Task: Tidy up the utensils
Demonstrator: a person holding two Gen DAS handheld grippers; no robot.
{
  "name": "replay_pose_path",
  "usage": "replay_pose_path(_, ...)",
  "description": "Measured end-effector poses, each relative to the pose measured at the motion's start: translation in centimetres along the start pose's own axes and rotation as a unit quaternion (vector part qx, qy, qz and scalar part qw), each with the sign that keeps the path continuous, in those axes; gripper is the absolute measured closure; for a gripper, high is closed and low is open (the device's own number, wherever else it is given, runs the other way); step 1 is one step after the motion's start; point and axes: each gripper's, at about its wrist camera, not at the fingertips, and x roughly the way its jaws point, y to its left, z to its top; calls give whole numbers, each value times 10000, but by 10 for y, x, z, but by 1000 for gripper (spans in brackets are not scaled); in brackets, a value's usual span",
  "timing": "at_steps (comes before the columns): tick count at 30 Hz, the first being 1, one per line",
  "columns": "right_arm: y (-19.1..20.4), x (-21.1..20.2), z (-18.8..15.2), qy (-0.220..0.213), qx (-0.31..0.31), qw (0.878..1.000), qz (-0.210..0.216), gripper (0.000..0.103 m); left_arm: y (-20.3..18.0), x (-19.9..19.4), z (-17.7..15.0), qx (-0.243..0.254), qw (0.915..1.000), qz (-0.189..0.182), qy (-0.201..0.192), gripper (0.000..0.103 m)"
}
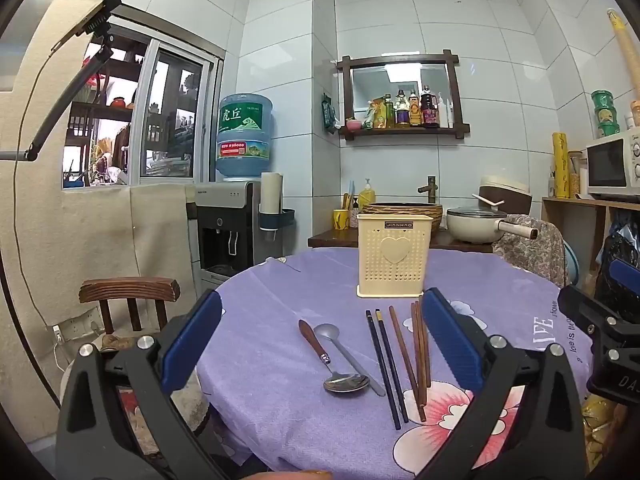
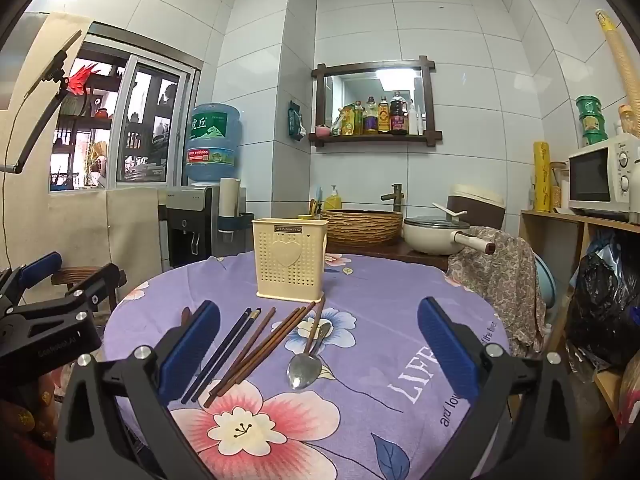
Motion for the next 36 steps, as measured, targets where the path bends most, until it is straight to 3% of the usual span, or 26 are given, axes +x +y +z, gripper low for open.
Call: replay_pose_path(36,-2,3,-1,43,19,10000,-10,5,-1,0,-2,23,10000,13,-13,4)
